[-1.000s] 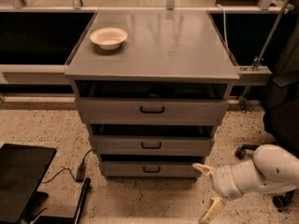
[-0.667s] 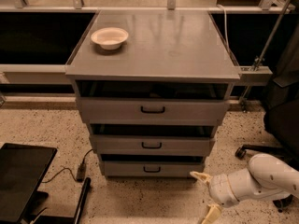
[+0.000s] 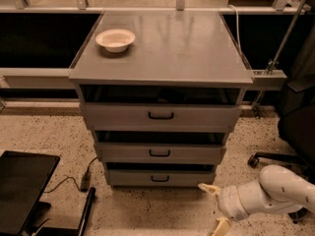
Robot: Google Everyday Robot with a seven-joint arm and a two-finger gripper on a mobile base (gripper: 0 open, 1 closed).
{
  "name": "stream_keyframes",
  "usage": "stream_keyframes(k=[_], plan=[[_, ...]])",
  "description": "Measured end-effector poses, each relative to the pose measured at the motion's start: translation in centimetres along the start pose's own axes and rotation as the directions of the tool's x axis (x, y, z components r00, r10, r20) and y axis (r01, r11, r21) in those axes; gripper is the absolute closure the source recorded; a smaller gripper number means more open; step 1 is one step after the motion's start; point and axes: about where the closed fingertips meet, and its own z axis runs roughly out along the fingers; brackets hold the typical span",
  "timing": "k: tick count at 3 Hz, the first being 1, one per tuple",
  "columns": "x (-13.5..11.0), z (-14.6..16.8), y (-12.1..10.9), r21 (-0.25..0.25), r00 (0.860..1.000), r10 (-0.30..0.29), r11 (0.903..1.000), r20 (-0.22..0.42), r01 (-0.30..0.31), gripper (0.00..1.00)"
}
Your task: Open bottom drawer
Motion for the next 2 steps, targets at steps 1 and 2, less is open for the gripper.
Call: stream_keyframes(k=[1, 2], plan=[[-0.2, 5.1, -0.9, -0.010, 0.999, 0.038, 0.9992, 0.027, -0.038, 0.00], [-1.5, 10.4, -3.6, 0.045, 0.990, 0.133, 0.9899, 0.045, -0.135, 0.00]])
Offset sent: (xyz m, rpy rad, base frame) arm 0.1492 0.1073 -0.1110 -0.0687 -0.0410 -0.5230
